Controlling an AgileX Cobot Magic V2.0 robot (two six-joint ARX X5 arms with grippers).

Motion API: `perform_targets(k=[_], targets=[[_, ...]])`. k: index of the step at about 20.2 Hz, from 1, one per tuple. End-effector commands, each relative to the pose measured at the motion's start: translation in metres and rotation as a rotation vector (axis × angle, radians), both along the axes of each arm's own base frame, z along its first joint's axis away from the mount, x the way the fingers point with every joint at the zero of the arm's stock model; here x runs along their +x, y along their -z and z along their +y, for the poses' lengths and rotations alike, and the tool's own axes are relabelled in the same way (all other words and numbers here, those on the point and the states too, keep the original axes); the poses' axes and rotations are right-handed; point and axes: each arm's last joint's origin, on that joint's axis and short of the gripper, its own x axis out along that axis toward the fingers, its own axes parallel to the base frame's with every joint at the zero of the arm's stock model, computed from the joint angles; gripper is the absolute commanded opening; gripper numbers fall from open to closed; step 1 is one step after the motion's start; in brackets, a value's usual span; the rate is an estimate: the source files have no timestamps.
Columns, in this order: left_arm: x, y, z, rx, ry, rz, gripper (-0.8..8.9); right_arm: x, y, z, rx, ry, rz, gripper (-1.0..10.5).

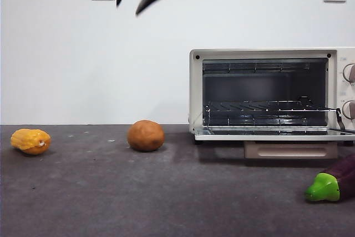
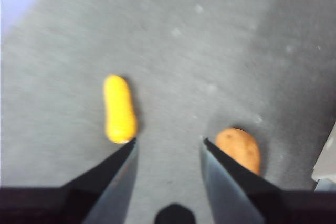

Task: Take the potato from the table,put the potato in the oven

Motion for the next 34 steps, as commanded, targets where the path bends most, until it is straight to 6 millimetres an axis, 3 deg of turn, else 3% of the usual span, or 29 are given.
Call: perform_targets(k=[1,3,4,9,19,34], targets=[[-0.006,0.002,0.006,-0.036,-0.045,-0.021,-0.05,0.014,0.031,0.013,-0.069,0.001,0.015,3.8],[-0.008,0.002,0.008,-0.04,-0.046,-0.027,-0.05,0.023,0.051,0.019,-0.13,-0.004,0.015,6.1],[-0.008,0.002,0.008,-0.04,-0.046,-0.027,-0.05,0.026,0.06,0.022,-0.16,-0.009,0.01,6.6],[-0.008,0.002,0.008,-0.041,-0.046,-0.026,-0.05,0.041,0.101,0.034,-0.273,-0.059,-0.003,6.7],[-0.008,0.002,0.008,-0.063,-0.057,-0.018,-0.05,0.058,0.157,0.045,-0.366,-0.029,0.021,6.7],[-0.008,0.002,0.008,-0.063,-0.057,-0.018,-0.05,0.073,0.19,0.031,-0.408,0.004,0.127,6.7]])
